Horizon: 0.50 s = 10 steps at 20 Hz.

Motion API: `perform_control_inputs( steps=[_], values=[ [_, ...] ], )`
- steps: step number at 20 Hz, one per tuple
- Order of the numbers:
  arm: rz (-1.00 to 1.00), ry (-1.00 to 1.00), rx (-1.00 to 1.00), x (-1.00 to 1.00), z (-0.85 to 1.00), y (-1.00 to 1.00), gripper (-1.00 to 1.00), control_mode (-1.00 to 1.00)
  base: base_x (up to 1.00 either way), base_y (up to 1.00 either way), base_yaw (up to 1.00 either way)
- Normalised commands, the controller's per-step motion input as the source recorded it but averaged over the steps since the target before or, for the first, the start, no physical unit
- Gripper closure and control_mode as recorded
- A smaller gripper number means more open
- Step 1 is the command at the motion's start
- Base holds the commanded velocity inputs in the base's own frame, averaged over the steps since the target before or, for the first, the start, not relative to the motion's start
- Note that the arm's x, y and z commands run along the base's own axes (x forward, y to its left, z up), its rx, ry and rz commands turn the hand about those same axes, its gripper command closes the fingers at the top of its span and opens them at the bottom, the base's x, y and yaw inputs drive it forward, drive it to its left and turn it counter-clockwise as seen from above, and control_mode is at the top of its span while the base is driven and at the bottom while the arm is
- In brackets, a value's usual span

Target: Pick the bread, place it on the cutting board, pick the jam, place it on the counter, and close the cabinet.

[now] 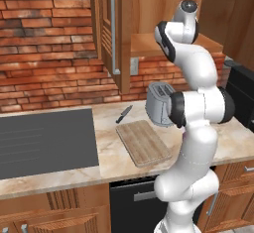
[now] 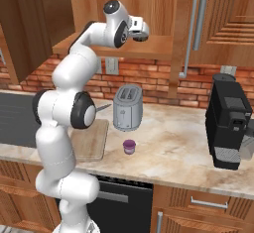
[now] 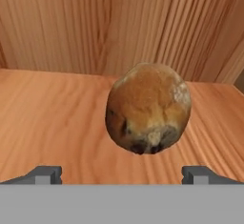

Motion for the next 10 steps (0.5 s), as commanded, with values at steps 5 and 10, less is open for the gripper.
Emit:
perform_control_inputs(
  steps=[5,10],
  values=[
    [0.00,0.00,0.00,0.29,0.00,-0.06,-1.00,-1.00,0.00,0.00,0.00],
    [0.00,0.00,0.01,0.21,0.00,-0.14,-1.00,-1.00,0.00,0.00,0.00]
  ],
)
